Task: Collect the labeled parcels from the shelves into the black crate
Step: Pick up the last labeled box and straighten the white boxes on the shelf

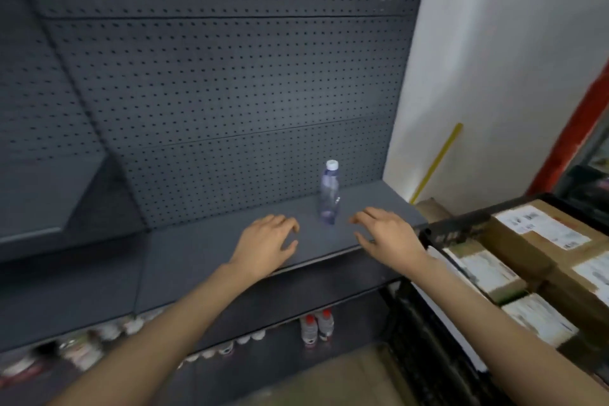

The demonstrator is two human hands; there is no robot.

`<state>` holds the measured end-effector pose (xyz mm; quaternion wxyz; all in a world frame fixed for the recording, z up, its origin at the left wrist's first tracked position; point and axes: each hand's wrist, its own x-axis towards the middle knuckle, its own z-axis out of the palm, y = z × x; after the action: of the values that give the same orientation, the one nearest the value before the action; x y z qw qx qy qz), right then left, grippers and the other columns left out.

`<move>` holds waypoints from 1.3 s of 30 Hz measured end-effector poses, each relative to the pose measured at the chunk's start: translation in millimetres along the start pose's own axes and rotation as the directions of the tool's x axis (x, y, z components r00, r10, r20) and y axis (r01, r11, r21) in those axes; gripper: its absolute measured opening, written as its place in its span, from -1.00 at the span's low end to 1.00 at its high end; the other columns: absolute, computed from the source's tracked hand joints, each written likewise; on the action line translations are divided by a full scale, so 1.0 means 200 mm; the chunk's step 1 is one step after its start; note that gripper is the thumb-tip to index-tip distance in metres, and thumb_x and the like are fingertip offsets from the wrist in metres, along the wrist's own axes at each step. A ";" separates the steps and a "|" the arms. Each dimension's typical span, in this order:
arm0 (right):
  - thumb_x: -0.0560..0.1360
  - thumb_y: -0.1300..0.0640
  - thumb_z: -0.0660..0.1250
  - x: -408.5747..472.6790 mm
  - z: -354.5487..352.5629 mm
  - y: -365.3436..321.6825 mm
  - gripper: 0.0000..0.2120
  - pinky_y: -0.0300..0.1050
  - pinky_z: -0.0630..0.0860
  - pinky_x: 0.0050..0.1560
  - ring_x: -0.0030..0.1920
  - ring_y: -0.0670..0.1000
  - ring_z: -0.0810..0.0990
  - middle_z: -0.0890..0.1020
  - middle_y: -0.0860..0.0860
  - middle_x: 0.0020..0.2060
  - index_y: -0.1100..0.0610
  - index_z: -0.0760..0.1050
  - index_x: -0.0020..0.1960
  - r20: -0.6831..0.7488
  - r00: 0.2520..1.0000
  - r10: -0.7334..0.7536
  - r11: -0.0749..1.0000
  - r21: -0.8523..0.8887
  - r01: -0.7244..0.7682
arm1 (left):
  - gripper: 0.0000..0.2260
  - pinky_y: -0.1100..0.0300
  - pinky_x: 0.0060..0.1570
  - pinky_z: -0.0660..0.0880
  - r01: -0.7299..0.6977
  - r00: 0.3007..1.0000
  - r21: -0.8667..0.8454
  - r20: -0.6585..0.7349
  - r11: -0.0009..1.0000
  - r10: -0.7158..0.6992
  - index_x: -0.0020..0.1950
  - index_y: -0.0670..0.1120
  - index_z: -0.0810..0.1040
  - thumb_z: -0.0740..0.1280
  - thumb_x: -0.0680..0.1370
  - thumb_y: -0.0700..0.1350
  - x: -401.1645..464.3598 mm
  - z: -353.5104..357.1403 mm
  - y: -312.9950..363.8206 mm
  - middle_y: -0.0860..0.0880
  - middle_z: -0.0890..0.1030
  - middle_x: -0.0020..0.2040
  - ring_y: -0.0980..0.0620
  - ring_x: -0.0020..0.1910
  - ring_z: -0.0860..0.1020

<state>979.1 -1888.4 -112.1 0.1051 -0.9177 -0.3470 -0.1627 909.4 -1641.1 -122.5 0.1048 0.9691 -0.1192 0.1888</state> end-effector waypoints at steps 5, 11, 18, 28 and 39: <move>0.52 0.10 0.31 0.18 0.12 -0.63 -0.76 -0.04 0.49 0.00 0.05 0.11 0.58 0.60 0.02 0.04 0.09 0.52 0.17 0.062 0.979 -0.193 0.974 0.129 0.184 | -0.83 0.13 0.00 0.40 0.203 0.979 0.091 -0.033 0.975 -0.201 0.04 -0.03 0.49 0.30 0.50 0.00 -0.54 -0.30 -0.34 0.01 0.58 0.01 -0.02 0.03 0.51; 0.57 0.05 0.22 0.26 0.28 -1.42 -0.74 -0.09 0.35 0.20 0.20 0.03 0.49 0.54 -0.03 0.14 0.03 0.46 0.25 0.059 0.909 -0.412 0.883 0.272 0.383 | -0.81 0.12 -0.05 0.41 0.429 0.903 0.170 -0.091 0.887 -0.420 0.02 -0.08 0.51 0.33 0.47 -0.01 -1.21 -0.64 -0.63 -0.04 0.59 -0.06 -0.07 -0.01 0.52; 0.57 0.01 0.21 0.26 0.39 -2.27 -0.74 -0.12 0.36 0.18 0.20 0.00 0.48 0.53 -0.07 0.15 0.00 0.43 0.24 0.032 0.794 -0.607 0.746 0.369 0.555 | -0.83 0.10 -0.16 0.43 0.656 0.755 0.210 -0.200 0.725 -0.625 -0.03 -0.06 0.50 0.33 0.44 -0.03 -1.96 -0.95 -0.83 -0.03 0.56 -0.12 -0.07 -0.06 0.52; 0.56 0.06 0.21 0.34 0.54 -3.20 -0.74 -0.10 0.39 0.16 0.19 0.00 0.48 0.53 -0.06 0.17 0.00 0.42 0.25 0.061 0.579 -0.813 0.532 0.483 0.696 | -0.80 0.11 -0.14 0.45 0.899 0.438 0.141 -0.302 0.414 -0.847 0.00 -0.05 0.49 0.33 0.46 0.01 -2.72 -1.19 -1.09 0.01 0.54 -0.07 0.00 -0.03 0.49; 0.55 0.10 0.22 0.74 0.86 -3.96 -0.79 -0.17 0.38 -0.01 0.11 -0.02 0.49 0.53 -0.07 0.12 0.00 0.44 0.18 0.048 0.454 -0.890 0.402 0.556 0.728 | -0.82 0.23 -0.23 0.37 0.960 0.280 0.124 -0.331 0.253 -0.901 0.00 0.00 0.46 0.31 0.47 0.03 -2.98 -1.32 -1.77 0.07 0.51 -0.09 0.06 -0.07 0.47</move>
<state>591.6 -1163.1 -152.0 0.1629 -0.5838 -0.7935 0.0541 378.6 -1124.7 -171.5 0.0589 0.8295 0.5190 0.1976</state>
